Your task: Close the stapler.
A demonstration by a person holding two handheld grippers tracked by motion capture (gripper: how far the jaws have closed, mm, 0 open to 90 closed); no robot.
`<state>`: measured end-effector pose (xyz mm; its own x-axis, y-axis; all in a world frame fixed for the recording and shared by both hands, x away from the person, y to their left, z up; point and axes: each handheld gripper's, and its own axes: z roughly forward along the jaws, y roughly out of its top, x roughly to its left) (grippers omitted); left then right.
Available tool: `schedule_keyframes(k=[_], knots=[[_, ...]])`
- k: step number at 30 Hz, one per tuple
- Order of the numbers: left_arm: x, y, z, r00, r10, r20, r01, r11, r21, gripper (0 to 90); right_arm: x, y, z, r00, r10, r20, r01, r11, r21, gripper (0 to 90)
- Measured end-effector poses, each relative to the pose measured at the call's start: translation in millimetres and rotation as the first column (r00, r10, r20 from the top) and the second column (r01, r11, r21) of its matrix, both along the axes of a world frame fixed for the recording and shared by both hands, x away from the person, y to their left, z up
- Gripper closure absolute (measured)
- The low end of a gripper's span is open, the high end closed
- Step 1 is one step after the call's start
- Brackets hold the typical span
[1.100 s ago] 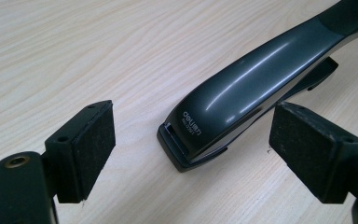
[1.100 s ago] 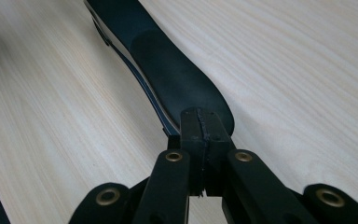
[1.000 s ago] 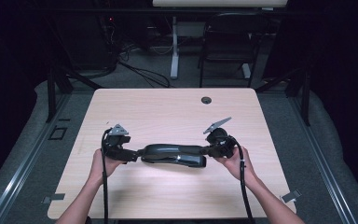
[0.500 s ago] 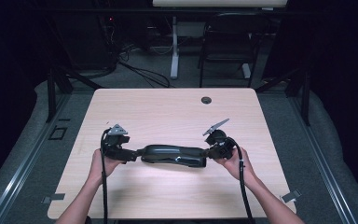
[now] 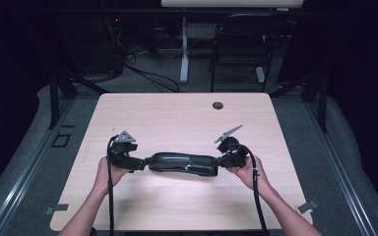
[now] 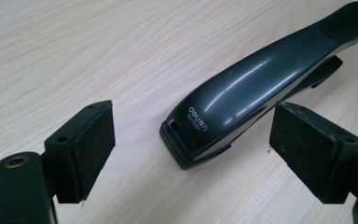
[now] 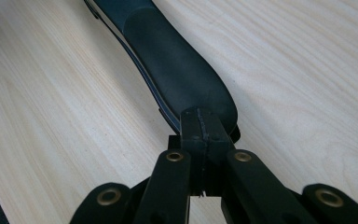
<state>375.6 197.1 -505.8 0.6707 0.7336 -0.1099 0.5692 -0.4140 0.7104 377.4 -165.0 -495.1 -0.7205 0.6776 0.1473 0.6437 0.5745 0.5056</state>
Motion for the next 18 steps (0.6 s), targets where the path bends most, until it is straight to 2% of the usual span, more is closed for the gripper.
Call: schedule_keyframes(k=[2, 4, 7, 13, 18], knots=[[0.1, 0.4, 0.2, 1.0000, 0.000, 0.000, 0.000, 1.0000, 0.001, 14.2, -0.5, -1.4, 3.0, 1.0000, 0.000, 0.008, 0.000, 1.000, 0.006, 90.0], [0.0, 0.4, 0.2, 1.0000, 0.000, 0.001, 0.000, 1.0000, 0.001, 14.2, -1.2, -2.8, 7.9, 0.9999, -0.005, 0.017, 0.004, 0.999, 0.043, 90.0], [-0.1, 0.1, 0.4, 1.0000, 0.001, 0.003, -0.001, 1.0000, -0.001, 14.2, -3.3, -3.4, 15.5, 0.9990, 0.003, 0.045, -0.006, 0.998, 0.066, 90.0], [-0.5, 1.1, 0.7, 1.0000, 0.004, 0.004, -0.004, 1.0000, -0.005, 14.1, -7.3, 0.6, 22.2, 0.9947, 0.007, 0.102, -0.014, 0.998, 0.064, 87.2], [-0.3, 3.7, 0.7, 0.9999, 0.011, 0.004, -0.011, 0.9999, -0.002, 14.0, -11.8, -4.7, 37.3, 0.9868, -0.013, 0.161, 0.001, 0.997, 0.076, 84.5]])
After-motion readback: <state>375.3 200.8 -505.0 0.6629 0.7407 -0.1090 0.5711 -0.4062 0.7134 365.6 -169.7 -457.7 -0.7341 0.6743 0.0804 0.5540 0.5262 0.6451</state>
